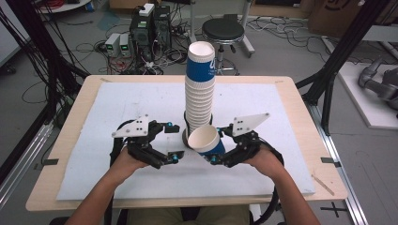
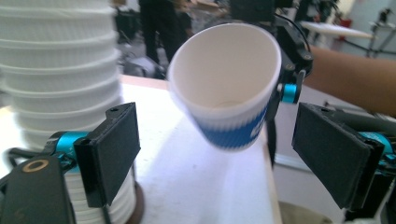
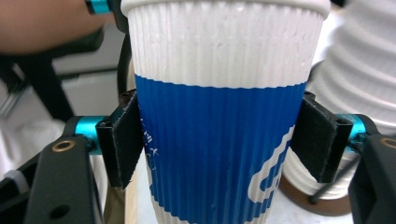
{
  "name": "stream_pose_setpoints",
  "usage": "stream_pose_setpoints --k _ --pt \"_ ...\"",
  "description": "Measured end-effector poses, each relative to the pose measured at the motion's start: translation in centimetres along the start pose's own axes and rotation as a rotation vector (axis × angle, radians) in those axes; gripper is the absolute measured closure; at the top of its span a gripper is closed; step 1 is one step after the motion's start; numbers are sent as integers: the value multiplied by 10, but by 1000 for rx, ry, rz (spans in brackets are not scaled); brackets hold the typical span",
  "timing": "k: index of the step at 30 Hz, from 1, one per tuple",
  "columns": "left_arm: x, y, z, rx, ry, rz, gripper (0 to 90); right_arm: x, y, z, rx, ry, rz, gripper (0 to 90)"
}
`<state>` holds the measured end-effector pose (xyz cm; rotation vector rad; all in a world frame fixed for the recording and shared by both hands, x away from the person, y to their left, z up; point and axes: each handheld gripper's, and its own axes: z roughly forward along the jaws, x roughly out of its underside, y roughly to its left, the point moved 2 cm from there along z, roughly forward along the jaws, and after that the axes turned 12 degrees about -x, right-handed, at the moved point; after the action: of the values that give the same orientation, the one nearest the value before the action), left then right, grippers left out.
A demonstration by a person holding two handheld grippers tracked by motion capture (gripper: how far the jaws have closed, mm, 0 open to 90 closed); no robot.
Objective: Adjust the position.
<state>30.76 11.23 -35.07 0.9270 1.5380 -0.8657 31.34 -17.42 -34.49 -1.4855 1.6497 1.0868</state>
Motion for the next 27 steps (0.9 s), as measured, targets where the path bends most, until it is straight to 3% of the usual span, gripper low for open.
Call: stream_pose_setpoints --k 3,6,10,17,22,27 --pt "1 9 -7 -55 -26 -22 151 4 -1 -14 51 -73 -2 258" --pt "4 19 -14 -129 -34 -49 151 10 -2 -26 104 -109 6 256" --pt "8 29 -24 -182 -50 -77 151 18 -4 -39 171 -150 12 255" --pt "16 41 -43 -238 -69 -100 151 31 -6 -57 291 -190 35 253" --pt "17 47 -48 -271 -79 -106 151 35 -9 -63 367 -183 48 253" --pt "18 49 -51 -290 -83 -111 153 39 -11 -67 383 -186 59 253"
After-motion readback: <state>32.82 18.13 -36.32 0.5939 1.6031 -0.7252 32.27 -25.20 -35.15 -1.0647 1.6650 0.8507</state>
